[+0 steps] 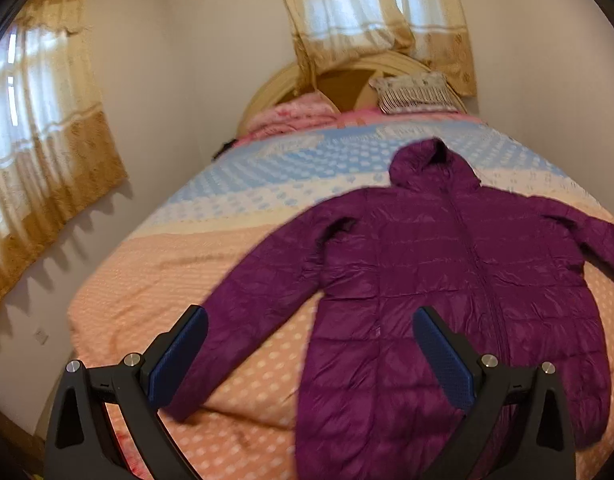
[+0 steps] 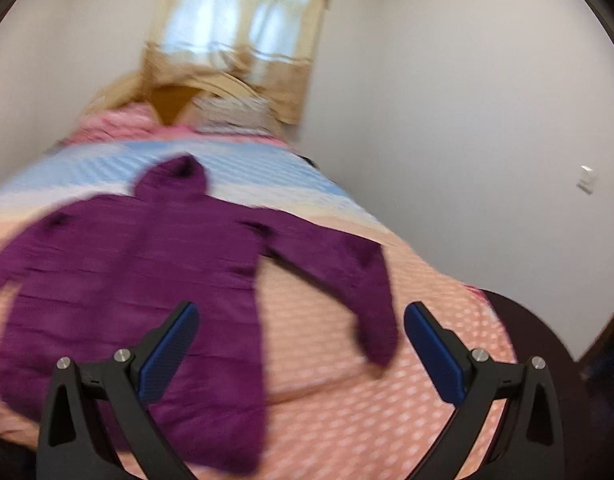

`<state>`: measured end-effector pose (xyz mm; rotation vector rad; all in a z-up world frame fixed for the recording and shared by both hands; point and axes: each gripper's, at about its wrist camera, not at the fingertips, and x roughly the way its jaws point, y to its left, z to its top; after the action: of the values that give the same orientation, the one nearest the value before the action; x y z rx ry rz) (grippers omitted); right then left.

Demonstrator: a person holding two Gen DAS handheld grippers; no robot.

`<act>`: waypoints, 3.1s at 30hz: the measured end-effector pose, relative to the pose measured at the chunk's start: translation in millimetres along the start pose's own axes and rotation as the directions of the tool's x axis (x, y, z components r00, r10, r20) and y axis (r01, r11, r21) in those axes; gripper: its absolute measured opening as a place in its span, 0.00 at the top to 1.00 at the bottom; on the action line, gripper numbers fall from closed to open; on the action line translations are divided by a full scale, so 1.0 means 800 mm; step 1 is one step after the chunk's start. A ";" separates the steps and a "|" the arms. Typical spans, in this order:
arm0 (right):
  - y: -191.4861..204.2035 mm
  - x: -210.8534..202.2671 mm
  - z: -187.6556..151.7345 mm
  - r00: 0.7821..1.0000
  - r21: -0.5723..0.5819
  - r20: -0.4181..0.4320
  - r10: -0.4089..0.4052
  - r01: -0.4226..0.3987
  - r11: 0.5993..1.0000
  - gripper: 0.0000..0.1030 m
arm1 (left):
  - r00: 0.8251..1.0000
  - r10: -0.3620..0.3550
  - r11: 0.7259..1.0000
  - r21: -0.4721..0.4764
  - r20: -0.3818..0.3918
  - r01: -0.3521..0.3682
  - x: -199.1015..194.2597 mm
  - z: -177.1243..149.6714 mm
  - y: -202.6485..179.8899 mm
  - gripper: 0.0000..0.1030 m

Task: Fold large clothes
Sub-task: 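Grasp the purple jacket's sleeve cuff with the right tool and lift it, then fold the held sleeve across the jacket body and open the right tool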

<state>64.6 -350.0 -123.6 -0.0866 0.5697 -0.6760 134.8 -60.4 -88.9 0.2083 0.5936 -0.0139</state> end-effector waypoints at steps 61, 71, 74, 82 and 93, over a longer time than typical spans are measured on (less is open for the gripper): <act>0.280 0.205 0.171 0.821 -0.066 -0.161 0.548 -0.563 0.824 0.89 | 0.959 0.251 0.966 -0.021 -0.133 -0.256 0.319 0.083 0.082 0.01; 0.348 0.229 0.147 0.693 -0.014 -0.228 0.684 -0.704 0.710 0.41 | 0.944 0.301 0.953 0.023 -0.135 -0.301 0.324 0.088 0.073 0.01; 0.323 0.209 0.154 0.697 -0.023 -0.190 0.691 -0.707 0.707 0.28 | 0.945 0.304 0.953 0.031 -0.122 -0.303 0.320 0.098 0.058 0.01; 0.156 0.222 0.177 0.802 0.050 -0.061 0.594 -0.592 0.804 0.44 | 0.976 0.215 0.976 0.046 -0.042 -0.213 0.286 0.145 -0.047 0.01; 0.075 0.382 0.135 0.857 0.189 -0.252 0.449 -0.412 0.892 0.63 | 0.943 0.333 0.880 0.354 0.013 -0.316 0.359 0.096 -0.205 0.01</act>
<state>349.1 -502.0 -191.2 0.2630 0.7963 -0.2813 403.9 -222.6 -218.2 0.6590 0.5951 0.2135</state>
